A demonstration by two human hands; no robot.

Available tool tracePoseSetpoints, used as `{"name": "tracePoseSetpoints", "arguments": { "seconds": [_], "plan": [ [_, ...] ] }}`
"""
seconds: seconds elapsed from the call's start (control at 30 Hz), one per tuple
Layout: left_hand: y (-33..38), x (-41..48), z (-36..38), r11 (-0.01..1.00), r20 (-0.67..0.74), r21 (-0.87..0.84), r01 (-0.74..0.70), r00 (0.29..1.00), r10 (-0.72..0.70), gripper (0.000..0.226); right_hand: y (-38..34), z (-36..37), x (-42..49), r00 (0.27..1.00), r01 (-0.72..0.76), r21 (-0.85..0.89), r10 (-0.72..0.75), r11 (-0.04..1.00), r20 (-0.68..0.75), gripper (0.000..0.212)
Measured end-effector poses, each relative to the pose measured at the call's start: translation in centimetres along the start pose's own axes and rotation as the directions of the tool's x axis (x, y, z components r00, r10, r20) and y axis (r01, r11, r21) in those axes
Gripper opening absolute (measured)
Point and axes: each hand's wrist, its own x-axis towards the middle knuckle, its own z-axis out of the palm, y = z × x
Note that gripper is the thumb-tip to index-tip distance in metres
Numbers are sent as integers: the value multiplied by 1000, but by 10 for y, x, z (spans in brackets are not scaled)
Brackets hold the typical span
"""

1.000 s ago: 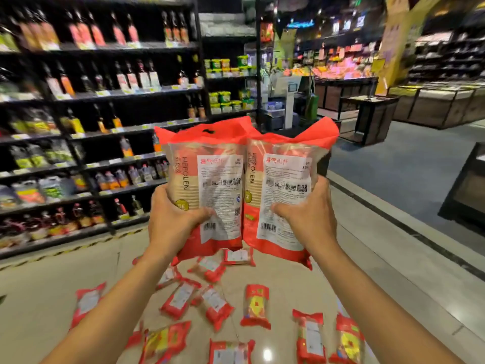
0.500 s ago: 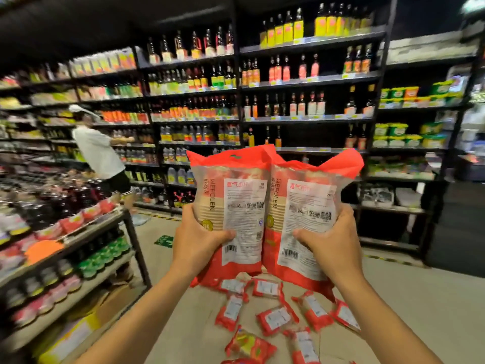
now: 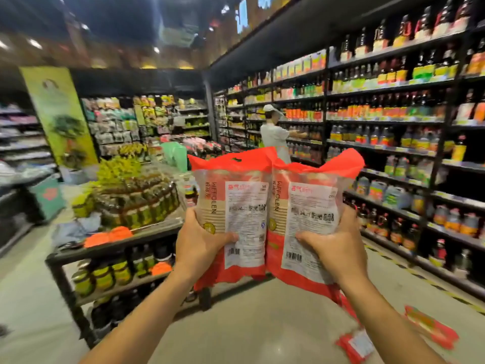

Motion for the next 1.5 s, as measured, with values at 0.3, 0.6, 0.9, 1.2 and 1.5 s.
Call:
{"name": "tracePoseSetpoints", "arguments": {
  "seconds": [0.3,0.6,0.9,1.2,1.5],
  "plan": [
    [-70,14,-182,990,-325,58,130,940,-105,82,-103,173,-51,930,109,136,-150,985,336,75],
    [-136,-6,-367,978,-577,72,195,808,-119,80,-220,322,-151,793,277,240,-362,930,490,81],
    [-185,-45,-497,952,-756,62,300,637,-151,85,-292,437,-251,607,286,411,-496,866,622,81],
    [-237,-45,-575,903,-870,85,421,474,-139,85,-336,551,-307,457,258,508,-567,822,685,76],
    [-285,38,-652,854,-923,78,515,360,-133,90,-392,697,-314,362,164,575,-591,802,721,86]
  ]
}}
